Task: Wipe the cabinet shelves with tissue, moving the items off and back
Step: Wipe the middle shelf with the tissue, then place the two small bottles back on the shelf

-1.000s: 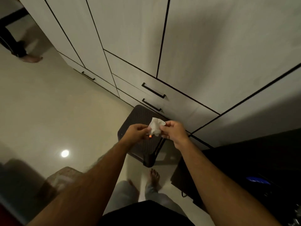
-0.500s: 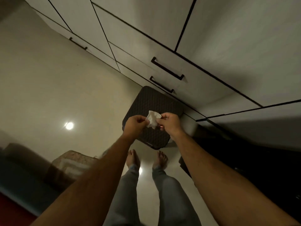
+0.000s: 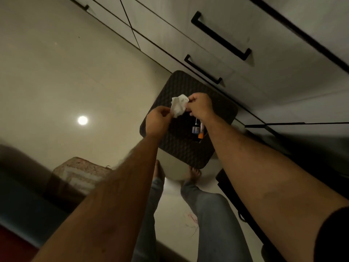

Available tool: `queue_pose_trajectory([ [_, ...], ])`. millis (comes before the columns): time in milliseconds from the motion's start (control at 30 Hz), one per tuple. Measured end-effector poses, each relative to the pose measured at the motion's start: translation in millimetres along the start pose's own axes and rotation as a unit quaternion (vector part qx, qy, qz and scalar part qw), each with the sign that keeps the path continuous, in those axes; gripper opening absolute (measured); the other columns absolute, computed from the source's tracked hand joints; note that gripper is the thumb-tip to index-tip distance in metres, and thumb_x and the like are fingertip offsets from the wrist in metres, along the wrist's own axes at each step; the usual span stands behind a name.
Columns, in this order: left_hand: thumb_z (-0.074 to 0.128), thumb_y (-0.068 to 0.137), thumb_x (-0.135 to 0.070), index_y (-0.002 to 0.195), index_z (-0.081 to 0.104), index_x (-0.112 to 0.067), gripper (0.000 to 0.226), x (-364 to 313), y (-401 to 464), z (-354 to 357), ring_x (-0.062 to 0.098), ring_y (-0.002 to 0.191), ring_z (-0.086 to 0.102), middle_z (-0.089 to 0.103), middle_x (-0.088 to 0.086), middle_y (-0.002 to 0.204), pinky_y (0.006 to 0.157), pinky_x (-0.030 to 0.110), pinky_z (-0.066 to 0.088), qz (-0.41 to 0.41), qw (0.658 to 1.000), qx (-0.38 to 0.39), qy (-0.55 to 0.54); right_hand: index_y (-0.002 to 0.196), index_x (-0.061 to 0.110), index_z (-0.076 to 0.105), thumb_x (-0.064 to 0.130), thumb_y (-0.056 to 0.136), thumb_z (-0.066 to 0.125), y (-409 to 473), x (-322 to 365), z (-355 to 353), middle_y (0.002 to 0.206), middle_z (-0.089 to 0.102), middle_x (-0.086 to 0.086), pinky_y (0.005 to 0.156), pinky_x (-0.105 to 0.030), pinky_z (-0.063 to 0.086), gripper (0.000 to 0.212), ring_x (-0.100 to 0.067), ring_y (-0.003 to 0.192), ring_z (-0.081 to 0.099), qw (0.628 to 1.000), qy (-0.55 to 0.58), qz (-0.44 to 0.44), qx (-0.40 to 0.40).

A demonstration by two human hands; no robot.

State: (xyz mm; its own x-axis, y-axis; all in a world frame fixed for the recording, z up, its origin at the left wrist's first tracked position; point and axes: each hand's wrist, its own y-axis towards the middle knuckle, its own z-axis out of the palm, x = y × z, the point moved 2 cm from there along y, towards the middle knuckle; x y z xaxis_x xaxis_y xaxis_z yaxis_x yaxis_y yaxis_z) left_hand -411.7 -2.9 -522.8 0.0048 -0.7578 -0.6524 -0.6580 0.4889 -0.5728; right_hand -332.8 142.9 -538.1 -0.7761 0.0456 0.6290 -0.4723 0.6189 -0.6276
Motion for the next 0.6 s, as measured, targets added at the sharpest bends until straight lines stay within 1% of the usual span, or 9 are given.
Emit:
queue_pose_trajectory([
  [33,0.062,0.093,-0.027,0.105,0.067,-0.022,0.015,2,1,3,0.009,0.085,0.063,0.067,-0.006,0.095,0.077,0.025,0.05,-0.002,1.0,-0.009,-0.004,0.088,0.01,0.07,0.008,0.083,0.069,3,-2,0,0.085,0.071,-0.009,0.073,-0.043,0.06,0.006,-0.023,0.082,0.07,1.0,-0.006,-0.008,-0.007],
  [100,0.062,0.093,-0.027,0.11,0.066,-0.021,0.019,6,-2,8,0.008,0.086,0.062,0.064,-0.009,0.095,0.079,0.027,0.052,-0.01,0.999,-0.037,-0.013,0.098,0.006,0.071,0.008,0.083,0.069,4,-6,-3,0.088,0.072,-0.01,0.075,-0.042,0.06,0.016,-0.022,0.082,0.07,1.0,-0.009,-0.012,-0.02],
  [167,0.062,0.093,-0.026,0.113,0.064,-0.021,0.021,7,-12,12,0.003,0.083,0.059,0.06,-0.011,0.092,0.075,0.023,0.051,-0.018,0.998,-0.058,-0.021,0.111,0.004,0.068,0.01,0.084,0.069,0,-11,-14,0.091,0.072,-0.01,0.073,-0.035,0.059,0.028,-0.018,0.081,0.07,0.999,0.01,-0.002,-0.04],
  [200,0.062,0.093,-0.025,0.114,0.063,-0.02,0.021,6,-19,14,0.002,0.082,0.058,0.06,-0.011,0.092,0.074,0.021,0.05,-0.013,0.998,-0.059,-0.018,0.112,0.004,0.067,0.011,0.085,0.069,-4,-14,-23,0.092,0.072,-0.01,0.069,-0.031,0.057,0.028,-0.016,0.079,0.07,0.998,0.02,0.0,-0.056],
  [267,0.064,0.092,-0.024,0.113,0.062,-0.02,0.022,4,-29,21,0.004,0.084,0.06,0.062,-0.008,0.095,0.075,0.022,0.049,0.003,0.999,-0.043,0.002,0.101,0.008,0.069,0.012,0.086,0.069,-14,-24,-39,0.086,0.072,-0.008,0.062,-0.025,0.051,0.015,-0.012,0.07,0.068,0.995,0.032,0.006,-0.09],
  [333,0.065,0.091,-0.025,0.11,0.062,-0.02,0.02,-3,-36,31,0.008,0.09,0.061,0.062,-0.009,0.097,0.079,0.025,0.05,0.016,1.0,-0.001,0.024,0.084,0.015,0.068,0.013,0.086,0.068,-27,-37,-52,0.077,0.07,-0.004,0.058,-0.022,0.047,0.003,-0.011,0.063,0.065,0.994,0.012,0.028,-0.103],
  [400,0.067,0.089,-0.025,0.111,0.062,-0.018,0.023,-12,-38,45,0.01,0.093,0.061,0.061,-0.008,0.098,0.082,0.028,0.051,0.019,0.998,0.045,0.045,0.077,0.018,0.065,0.015,0.086,0.068,-40,-53,-55,0.077,0.069,-0.004,0.054,-0.024,0.048,0.01,-0.014,0.064,0.066,0.994,-0.004,0.078,-0.072],
  [500,0.068,0.089,-0.025,0.114,0.063,-0.015,0.028,-19,-34,64,0.01,0.091,0.059,0.061,-0.003,0.1,0.076,0.025,0.048,-0.006,0.995,0.074,0.065,0.087,0.014,0.066,0.014,0.086,0.07,-55,-70,-46,0.087,0.071,-0.011,0.057,-0.031,0.054,0.004,-0.019,0.07,0.068,0.989,0.031,0.143,-0.017],
  [600,0.068,0.089,-0.024,0.107,0.065,-0.013,0.022,-18,-31,76,0.015,0.089,0.061,0.064,0.002,0.099,0.075,0.03,0.051,-0.025,0.994,0.075,0.077,0.095,0.011,0.067,0.013,0.084,0.073,-60,-74,-35,0.09,0.071,-0.013,0.062,-0.034,0.057,0.012,-0.02,0.073,0.069,0.989,0.046,0.139,-0.028],
])
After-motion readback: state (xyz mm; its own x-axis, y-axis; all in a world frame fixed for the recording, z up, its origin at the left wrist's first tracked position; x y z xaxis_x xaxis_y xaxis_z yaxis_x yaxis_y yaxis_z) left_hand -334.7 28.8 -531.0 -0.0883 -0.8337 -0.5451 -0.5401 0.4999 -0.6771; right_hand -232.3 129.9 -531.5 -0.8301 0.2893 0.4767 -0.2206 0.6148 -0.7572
